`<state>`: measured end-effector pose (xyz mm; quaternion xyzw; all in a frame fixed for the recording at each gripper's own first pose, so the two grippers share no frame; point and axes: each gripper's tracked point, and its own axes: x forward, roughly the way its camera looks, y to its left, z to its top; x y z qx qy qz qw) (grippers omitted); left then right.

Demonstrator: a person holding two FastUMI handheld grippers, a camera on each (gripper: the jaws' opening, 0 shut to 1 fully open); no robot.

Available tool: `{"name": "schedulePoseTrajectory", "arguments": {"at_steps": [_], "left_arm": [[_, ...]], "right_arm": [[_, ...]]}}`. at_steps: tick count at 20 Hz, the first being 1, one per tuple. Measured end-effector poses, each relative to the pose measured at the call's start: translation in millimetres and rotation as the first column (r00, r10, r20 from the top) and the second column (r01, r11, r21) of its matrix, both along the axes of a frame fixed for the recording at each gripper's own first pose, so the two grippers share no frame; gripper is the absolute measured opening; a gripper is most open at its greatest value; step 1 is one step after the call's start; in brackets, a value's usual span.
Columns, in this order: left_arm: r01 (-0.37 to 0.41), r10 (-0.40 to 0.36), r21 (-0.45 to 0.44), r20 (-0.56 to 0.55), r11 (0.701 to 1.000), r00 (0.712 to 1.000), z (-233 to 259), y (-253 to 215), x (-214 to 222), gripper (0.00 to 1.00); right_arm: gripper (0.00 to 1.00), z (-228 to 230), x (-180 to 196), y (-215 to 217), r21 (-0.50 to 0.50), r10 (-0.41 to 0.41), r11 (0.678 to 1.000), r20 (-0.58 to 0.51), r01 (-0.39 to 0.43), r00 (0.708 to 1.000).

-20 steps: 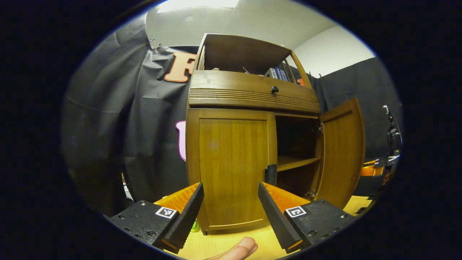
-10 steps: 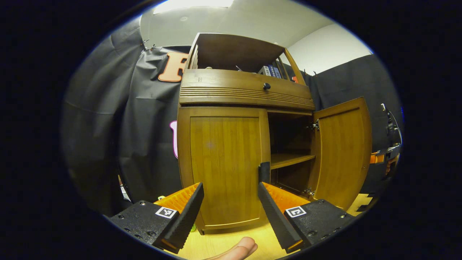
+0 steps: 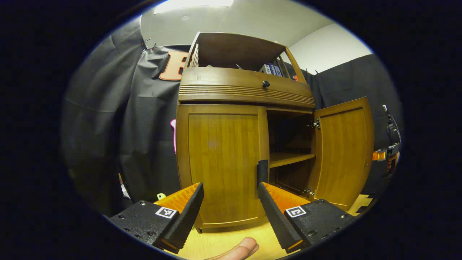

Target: Open the right door of the double-door shoe cabinet with the right hand, and open the left door with the left hand.

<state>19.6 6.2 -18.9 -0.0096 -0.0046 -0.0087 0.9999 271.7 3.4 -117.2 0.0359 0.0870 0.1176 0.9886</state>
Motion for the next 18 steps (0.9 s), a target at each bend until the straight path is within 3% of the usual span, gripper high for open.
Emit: {"name": "schedulePoseTrajectory", "arguments": {"at_steps": [5,7,9,10,13,17,18], "left_arm": [[0.076,-0.076,-0.005,-0.019,0.997,0.997,-5.8,-25.6,-9.6,0.93],[0.061,-0.062,-0.015,-0.024,0.998,0.998,-3.9,-25.4,-11.1,0.94],[0.037,-0.037,-0.027,-0.017,0.999,0.999,1.6,-25.2,-8.2,0.94],[0.027,-0.028,-0.034,-0.01,0.999,1.0,3.2,-26.3,-6.1,0.93],[0.076,-0.076,-0.068,-0.002,0.995,0.997,11.2,-49.2,12.1,0.93],[0.098,-0.1,-0.104,-0.012,0.99,0.995,13.4,-71.2,33.9,0.96],[0.111,-0.111,-0.108,0.008,0.988,0.994,18.7,-78.1,36.9,0.96]], "right_arm": [[0.07,-2.6,0.3,0.8,0.016,0.037,0.999,0.001,-0.037,0.999],[0.07,-3.6,-6.8,-5.4,-0.021,0.03,0.999,0.001,-0.03,1.0],[0.13,3.2,-20.5,-17.8,-0.073,0.012,0.997,0.03,-0.01,0.999],[0.32,11.6,-28.5,-24.7,-0.07,-0.001,0.998,0.05,0.005,0.999],[0.37,35.8,-60.0,-47.0,-0.025,-0.089,0.995,0.103,0.092,0.991],[0.72,61.6,-116.4,-62.5,-0.039,-0.179,0.981,0.168,0.188,0.97],[0.72,72.3,-130.6,-60.6,-0.018,-0.184,0.982,0.184,0.19,0.966]]}}
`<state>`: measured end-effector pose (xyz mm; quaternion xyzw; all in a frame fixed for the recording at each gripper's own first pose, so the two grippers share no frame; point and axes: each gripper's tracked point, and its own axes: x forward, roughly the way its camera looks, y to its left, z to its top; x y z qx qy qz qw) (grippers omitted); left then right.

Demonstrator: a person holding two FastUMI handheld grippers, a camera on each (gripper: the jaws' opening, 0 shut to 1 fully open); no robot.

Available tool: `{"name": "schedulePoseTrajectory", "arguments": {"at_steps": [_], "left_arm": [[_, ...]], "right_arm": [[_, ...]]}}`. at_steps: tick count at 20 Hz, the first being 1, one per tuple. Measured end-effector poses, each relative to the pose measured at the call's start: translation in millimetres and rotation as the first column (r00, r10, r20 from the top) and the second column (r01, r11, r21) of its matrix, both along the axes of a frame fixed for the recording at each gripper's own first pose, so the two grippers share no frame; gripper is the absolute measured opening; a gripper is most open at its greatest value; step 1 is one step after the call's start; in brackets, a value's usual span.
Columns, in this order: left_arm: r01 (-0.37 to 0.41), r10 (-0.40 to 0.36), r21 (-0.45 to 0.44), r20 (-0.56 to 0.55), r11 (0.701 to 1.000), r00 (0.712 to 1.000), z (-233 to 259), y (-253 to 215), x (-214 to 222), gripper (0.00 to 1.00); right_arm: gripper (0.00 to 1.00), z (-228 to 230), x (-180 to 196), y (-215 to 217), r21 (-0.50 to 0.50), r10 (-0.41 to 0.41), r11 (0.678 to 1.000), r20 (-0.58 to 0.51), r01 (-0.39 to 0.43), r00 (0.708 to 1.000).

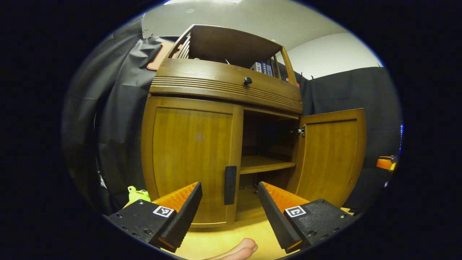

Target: Open the right door of the double-door shoe cabinet with the right hand, and open the left door with the left hand.

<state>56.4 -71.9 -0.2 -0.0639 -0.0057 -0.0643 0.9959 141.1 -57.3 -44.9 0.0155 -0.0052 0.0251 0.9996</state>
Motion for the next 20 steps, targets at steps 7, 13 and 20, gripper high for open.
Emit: {"name": "schedulePoseTrajectory", "arguments": {"at_steps": [7,13,20], "left_arm": [[-0.044,0.047,-0.028,0.111,0.999,0.993,29.5,-21.9,30.1,0.92],[-0.151,0.138,0.087,0.141,0.985,0.98,19.4,-25.2,74.0,0.92],[-0.211,0.209,0.121,0.032,0.97,0.977,-27.8,-11.3,118.2,0.94]], "right_arm": [[0.98,27.4,-82.3,-2.6,0.071,-0.117,0.991,0.037,0.114,0.992],[0.94,39.2,-122.6,37.2,0.105,-0.072,0.993,0.136,0.058,0.988],[0.99,27.7,-127.3,55.6,0.088,-0.019,0.996,0.126,0.008,0.992]]}}
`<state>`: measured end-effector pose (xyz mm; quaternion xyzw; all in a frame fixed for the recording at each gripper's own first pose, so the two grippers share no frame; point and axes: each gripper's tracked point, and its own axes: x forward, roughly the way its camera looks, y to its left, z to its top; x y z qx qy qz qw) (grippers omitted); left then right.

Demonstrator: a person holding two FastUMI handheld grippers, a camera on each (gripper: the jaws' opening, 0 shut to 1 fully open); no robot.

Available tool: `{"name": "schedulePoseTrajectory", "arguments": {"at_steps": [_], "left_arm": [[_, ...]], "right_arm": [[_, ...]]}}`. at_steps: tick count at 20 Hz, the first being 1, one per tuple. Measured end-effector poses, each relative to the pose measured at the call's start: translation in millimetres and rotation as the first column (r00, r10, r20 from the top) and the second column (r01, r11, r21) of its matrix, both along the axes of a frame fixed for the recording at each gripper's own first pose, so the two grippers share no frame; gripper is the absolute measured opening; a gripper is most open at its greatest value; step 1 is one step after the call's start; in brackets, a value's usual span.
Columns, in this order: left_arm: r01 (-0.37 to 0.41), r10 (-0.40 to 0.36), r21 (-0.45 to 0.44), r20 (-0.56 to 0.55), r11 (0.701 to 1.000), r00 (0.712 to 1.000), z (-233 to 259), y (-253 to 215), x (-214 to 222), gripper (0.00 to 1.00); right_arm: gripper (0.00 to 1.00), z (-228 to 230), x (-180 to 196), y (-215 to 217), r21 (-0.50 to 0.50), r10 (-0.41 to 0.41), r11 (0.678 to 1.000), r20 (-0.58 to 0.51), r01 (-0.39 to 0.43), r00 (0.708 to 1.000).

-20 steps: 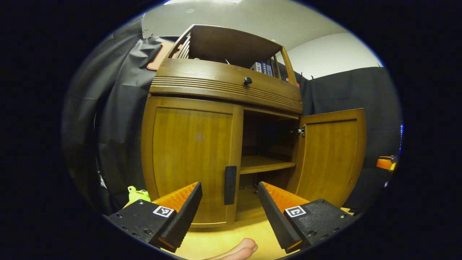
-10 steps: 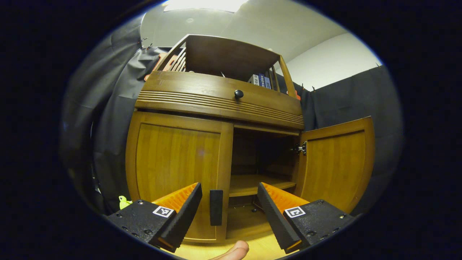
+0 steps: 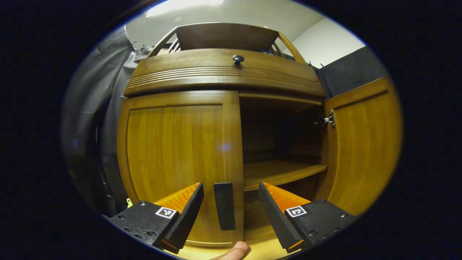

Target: Open the right door of the double-door shoe cabinet with the right hand, and open the left door with the left hand.

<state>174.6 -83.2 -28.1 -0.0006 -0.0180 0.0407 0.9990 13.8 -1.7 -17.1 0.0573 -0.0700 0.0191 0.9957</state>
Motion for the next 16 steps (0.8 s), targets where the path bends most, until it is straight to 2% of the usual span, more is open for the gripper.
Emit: {"name": "schedulePoseTrajectory", "arguments": {"at_steps": [3,5,6,7,8,9,10,11,12,16], "left_arm": [[-0.002,0.001,-0.03,-0.03,1.0,1.0,-15.7,8.4,16.0,0.93],[0.041,-0.044,-0.03,-0.106,0.999,0.993,-40.4,6.0,33.1,0.69],[0.026,-0.029,-0.018,-0.161,0.999,0.986,-52.1,9.2,36.6,0.58],[0.035,-0.043,-0.051,-0.168,0.998,0.985,-56.4,2.4,41.0,0.46],[0.048,-0.055,-0.067,-0.112,0.997,0.992,-47.9,1.4,40.3,0.34],[0.045,-0.057,-0.08,-0.156,0.996,0.986,-54.9,1.0,38.7,0.33],[0.049,-0.062,-0.082,-0.157,0.995,0.986,-55.4,-0.2,35.3,0.32],[0.061,-0.07,-0.079,-0.127,0.995,0.989,-51.6,2.7,36.6,0.31],[0.068,-0.079,-0.078,-0.146,0.995,0.986,-55.4,4.3,31.0,0.3],[0.123,-0.132,-0.074,-0.125,0.99,0.983,-47.3,10.9,19.9,0.3]], "right_arm": [[1.0,4.9,-0.6,6.5,0.0,0.016,1.0,0.005,-0.016,1.0],[0.99,7.5,1.4,8.8,0.02,0.022,1.0,0.014,-0.022,1.0],[1.0,6.9,1.8,10.3,0.024,0.024,0.999,0.012,-0.024,1.0],[1.0,5.5,2.1,13.2,0.025,0.029,0.999,0.01,-0.029,1.0],[1.0,4.8,2.2,16.3,0.023,0.036,0.999,0.007,-0.036,0.999],[1.0,3.1,3.0,17.8,0.019,0.04,0.999,0.001,-0.04,0.999],[0.94,2.3,2.5,18.4,0.014,0.04,0.999,-0.005,-0.04,0.999],[0.94,2.8,1.8,21.1,0.005,0.041,0.999,-0.009,-0.041,0.999],[0.99,4.0,2.2,24.9,-0.004,0.044,0.999,-0.013,-0.044,0.999],[0.99,8.7,2.0,34.4,-0.029,0.05,0.998,-0.021,-0.05,0.999]]}}
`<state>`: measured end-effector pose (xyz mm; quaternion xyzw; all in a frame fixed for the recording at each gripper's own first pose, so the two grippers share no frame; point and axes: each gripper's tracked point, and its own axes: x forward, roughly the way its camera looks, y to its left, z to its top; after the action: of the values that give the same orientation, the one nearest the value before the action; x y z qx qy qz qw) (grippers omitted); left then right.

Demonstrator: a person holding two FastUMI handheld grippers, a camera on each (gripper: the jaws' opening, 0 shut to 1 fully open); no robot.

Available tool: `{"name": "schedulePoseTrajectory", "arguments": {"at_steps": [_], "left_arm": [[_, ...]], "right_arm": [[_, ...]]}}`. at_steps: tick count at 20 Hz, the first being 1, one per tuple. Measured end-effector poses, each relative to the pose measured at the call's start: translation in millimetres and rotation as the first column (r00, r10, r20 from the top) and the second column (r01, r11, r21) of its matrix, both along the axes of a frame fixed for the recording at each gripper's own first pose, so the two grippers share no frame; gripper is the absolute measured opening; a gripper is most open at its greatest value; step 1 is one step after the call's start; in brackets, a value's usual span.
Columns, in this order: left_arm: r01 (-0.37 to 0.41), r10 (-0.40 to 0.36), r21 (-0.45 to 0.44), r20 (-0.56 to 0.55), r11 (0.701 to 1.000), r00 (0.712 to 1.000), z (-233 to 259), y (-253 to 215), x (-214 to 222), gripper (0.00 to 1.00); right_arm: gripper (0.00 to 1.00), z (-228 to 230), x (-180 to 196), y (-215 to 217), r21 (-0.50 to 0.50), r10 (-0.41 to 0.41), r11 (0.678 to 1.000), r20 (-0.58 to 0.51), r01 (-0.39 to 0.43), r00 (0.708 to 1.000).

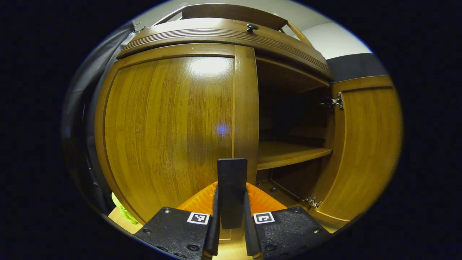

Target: Open the right door of the double-door shoe cabinet with the right hand, and open the left door with the left hand.

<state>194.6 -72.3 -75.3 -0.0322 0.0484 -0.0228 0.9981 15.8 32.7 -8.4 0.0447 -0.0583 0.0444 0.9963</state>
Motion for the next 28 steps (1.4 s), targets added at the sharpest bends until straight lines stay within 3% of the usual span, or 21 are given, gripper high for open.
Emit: {"name": "schedulePoseTrajectory", "arguments": {"at_steps": [5,14,18,28], "left_arm": [[0.072,-0.072,-0.008,-0.011,0.997,0.997,6.1,-0.8,-24.3,0.28],[0.092,-0.093,-0.024,-0.038,0.995,0.995,8.0,1.2,-53.4,0.29],[0.108,-0.108,-0.004,-0.026,0.994,0.994,10.4,6.9,-64.3,0.28],[0.115,-0.115,0.0,-0.009,0.993,0.993,19.7,32.0,-104.2,0.28]], "right_arm": [[0.99,9.5,-9.2,13.9,-0.01,0.019,1.0,0.023,-0.019,1.0],[0.99,8.4,-7.8,21.8,-0.001,0.037,0.999,0.016,-0.037,0.999],[0.99,3.5,5.0,56.4,-0.023,0.068,0.997,0.009,-0.067,0.998],[0.99,-0.9,13.7,86.4,-0.023,0.087,0.996,-0.011,-0.087,0.996]]}}
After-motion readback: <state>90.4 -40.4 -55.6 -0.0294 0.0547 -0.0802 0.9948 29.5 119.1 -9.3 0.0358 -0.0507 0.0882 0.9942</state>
